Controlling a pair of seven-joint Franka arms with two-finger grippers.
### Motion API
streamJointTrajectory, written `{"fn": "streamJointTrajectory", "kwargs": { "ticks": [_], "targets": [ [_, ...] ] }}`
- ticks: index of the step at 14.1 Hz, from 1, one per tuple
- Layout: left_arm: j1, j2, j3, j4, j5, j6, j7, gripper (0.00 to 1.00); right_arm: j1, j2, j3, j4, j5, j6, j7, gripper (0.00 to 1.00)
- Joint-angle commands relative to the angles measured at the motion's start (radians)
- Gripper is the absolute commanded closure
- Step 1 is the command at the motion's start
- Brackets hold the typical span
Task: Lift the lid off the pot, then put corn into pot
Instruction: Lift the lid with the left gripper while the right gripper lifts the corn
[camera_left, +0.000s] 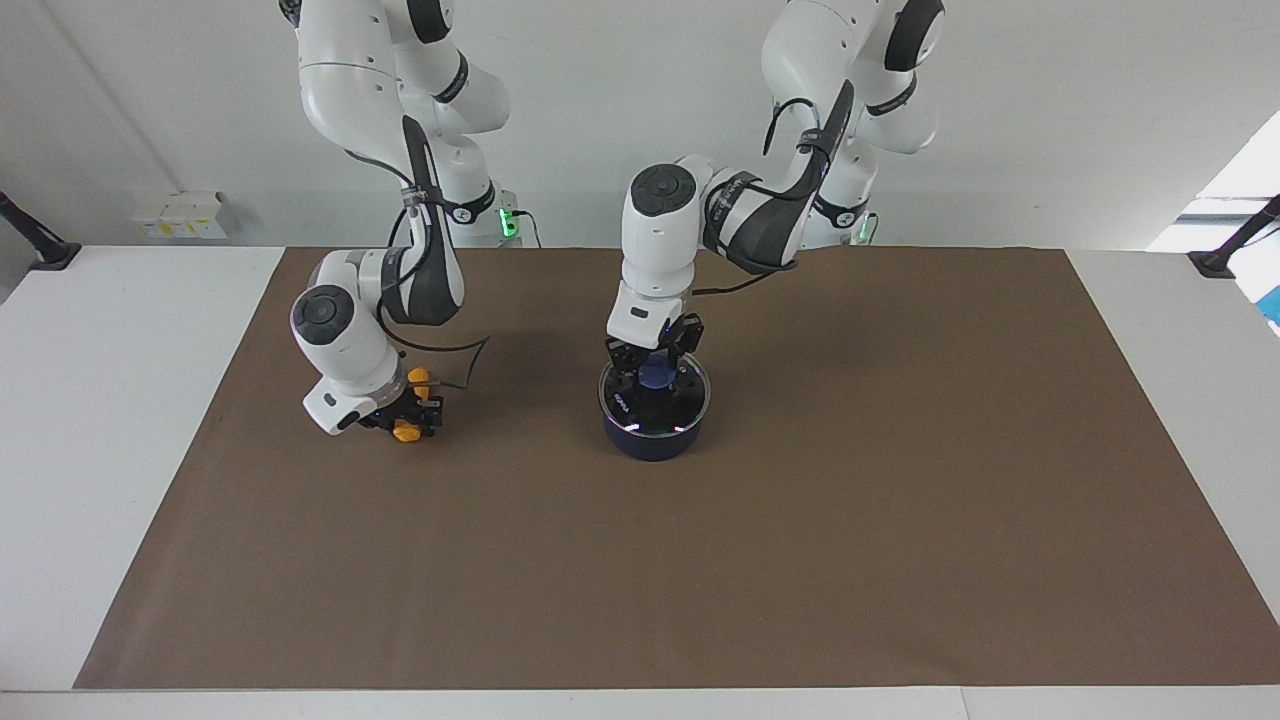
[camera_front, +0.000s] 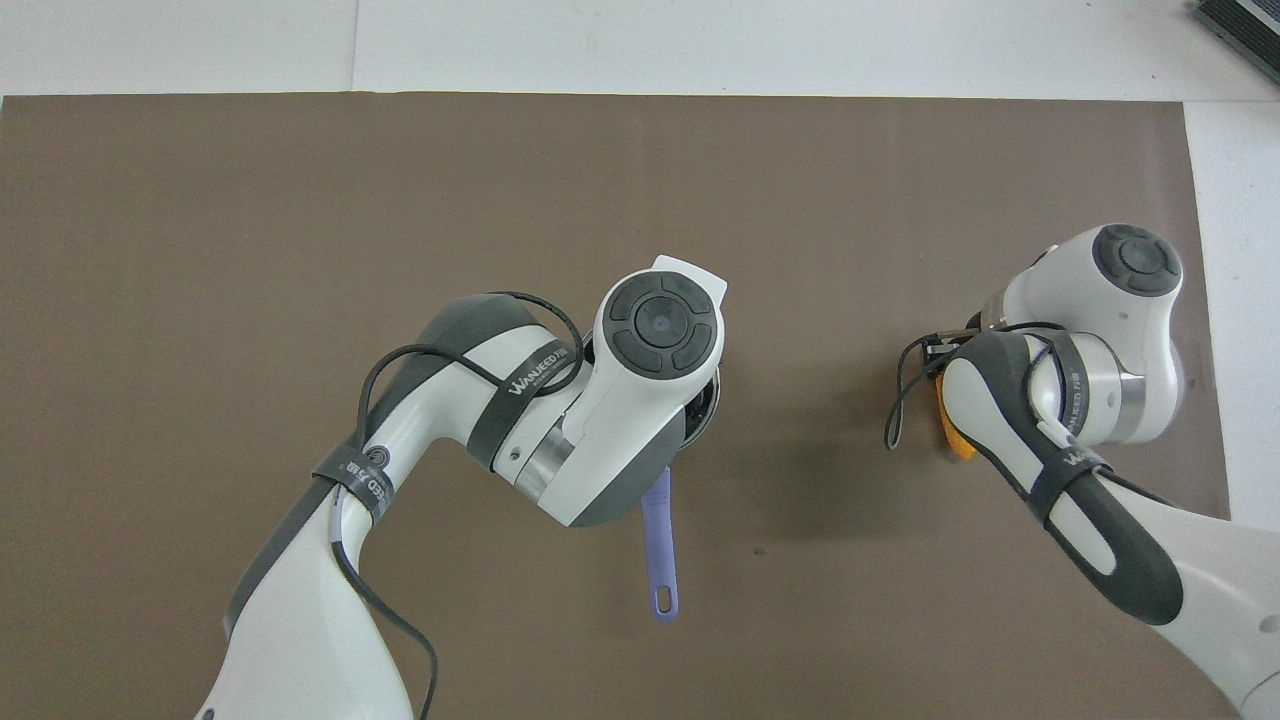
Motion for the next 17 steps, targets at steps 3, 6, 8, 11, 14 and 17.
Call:
{"fn": "streamJointTrajectory", "kwargs": {
  "ticks": [3, 6, 8, 11, 14, 17],
  "targets": [
    [-0.003, -0.024, 0.026, 0.052, 0.022, -0.044, -0.016, 0.98, -0.012, -0.008, 0.008, 0.02, 0.003, -0.042, 0.021, 1.0],
    [0.026, -0.041, 0.03, 0.096, 0.024, -0.082, -0.013, 1.0, -0.01, -0.002, 0.008, 0.058, 0.0, -0.073, 0.023, 1.0],
    [0.066, -0.085, 0.029, 0.088, 0.022, -0.084, 0.025, 1.0, -0.002, -0.014, 0.01, 0.126, 0.001, -0.141, 0.03, 1.0],
    [0.132, -0.141, 0.029, 0.065, 0.019, -0.087, 0.097, 1.0, 0.004, -0.034, 0.01, 0.236, 0.001, -0.261, 0.032, 1.0],
    [0.193, -0.176, 0.029, 0.034, 0.018, -0.101, 0.166, 1.0, 0.007, -0.055, 0.014, 0.336, 0.0, -0.382, 0.039, 1.0],
    [0.268, -0.193, 0.029, 0.005, 0.018, -0.104, 0.266, 1.0, 0.083, -0.048, 0.021, 0.408, 0.006, -0.449, 0.131, 1.0]
  ]
}}
